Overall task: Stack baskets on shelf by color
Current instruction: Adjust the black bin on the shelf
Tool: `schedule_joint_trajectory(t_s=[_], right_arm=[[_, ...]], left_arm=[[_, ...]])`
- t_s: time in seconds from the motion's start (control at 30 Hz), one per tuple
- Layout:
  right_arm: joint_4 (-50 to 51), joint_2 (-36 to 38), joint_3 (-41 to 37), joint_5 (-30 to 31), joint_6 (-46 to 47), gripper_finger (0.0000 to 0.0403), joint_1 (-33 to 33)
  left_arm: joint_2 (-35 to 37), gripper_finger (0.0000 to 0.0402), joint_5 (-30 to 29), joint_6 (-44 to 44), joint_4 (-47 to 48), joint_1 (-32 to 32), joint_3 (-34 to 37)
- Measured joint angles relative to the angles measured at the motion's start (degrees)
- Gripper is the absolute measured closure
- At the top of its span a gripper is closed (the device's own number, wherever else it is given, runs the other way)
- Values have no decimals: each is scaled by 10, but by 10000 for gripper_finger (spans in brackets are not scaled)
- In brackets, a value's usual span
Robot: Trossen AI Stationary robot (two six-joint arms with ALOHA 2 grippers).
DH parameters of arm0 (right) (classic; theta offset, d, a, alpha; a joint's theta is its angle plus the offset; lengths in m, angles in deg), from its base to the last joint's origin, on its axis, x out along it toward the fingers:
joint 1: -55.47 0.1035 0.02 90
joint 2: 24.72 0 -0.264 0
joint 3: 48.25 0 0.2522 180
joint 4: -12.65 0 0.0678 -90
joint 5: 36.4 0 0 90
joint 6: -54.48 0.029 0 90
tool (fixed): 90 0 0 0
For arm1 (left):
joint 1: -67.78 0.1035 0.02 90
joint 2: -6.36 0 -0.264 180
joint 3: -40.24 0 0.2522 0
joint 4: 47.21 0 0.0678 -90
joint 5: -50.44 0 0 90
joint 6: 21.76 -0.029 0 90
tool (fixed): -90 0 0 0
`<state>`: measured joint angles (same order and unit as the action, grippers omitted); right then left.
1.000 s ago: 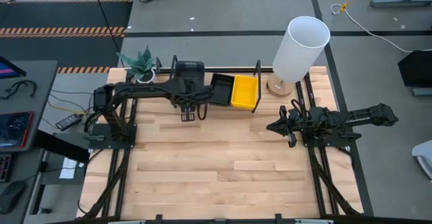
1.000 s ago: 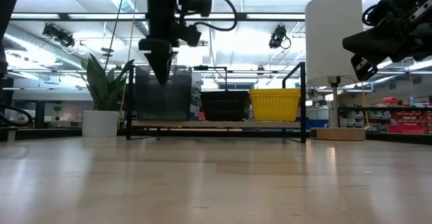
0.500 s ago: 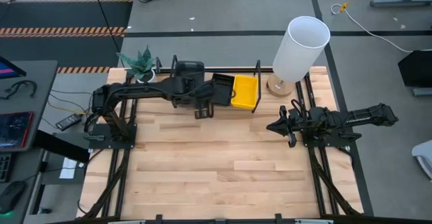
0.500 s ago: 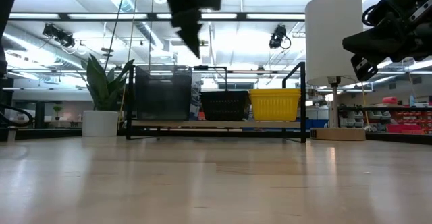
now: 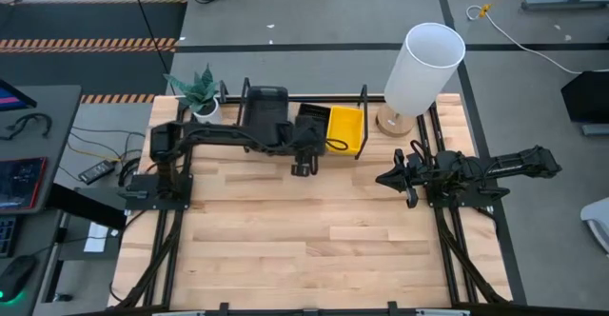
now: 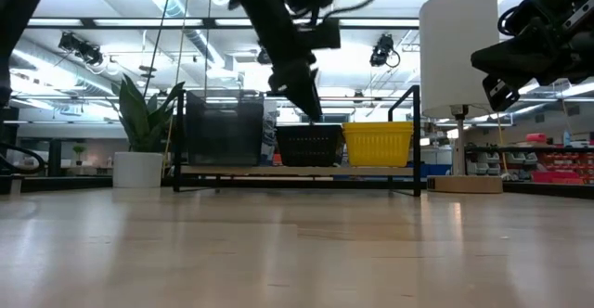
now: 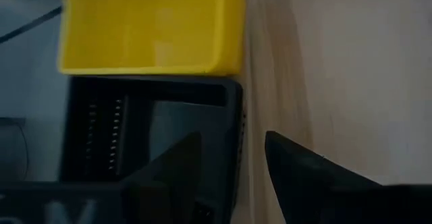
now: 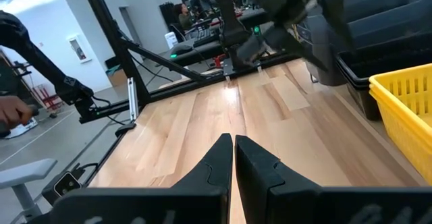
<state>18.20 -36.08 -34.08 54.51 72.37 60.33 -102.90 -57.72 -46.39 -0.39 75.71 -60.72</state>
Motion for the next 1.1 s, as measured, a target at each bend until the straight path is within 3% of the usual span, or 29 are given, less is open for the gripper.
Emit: schedule_joint_trajectory(t_s=[0.4,1.1], right_arm=[[1,0,0,0,0,378,0],[1,0,0,0,0,378,0]], left_arm=[[-34,230,-3,8,7,18,0],[-33,230,-7,255,33,5,0]])
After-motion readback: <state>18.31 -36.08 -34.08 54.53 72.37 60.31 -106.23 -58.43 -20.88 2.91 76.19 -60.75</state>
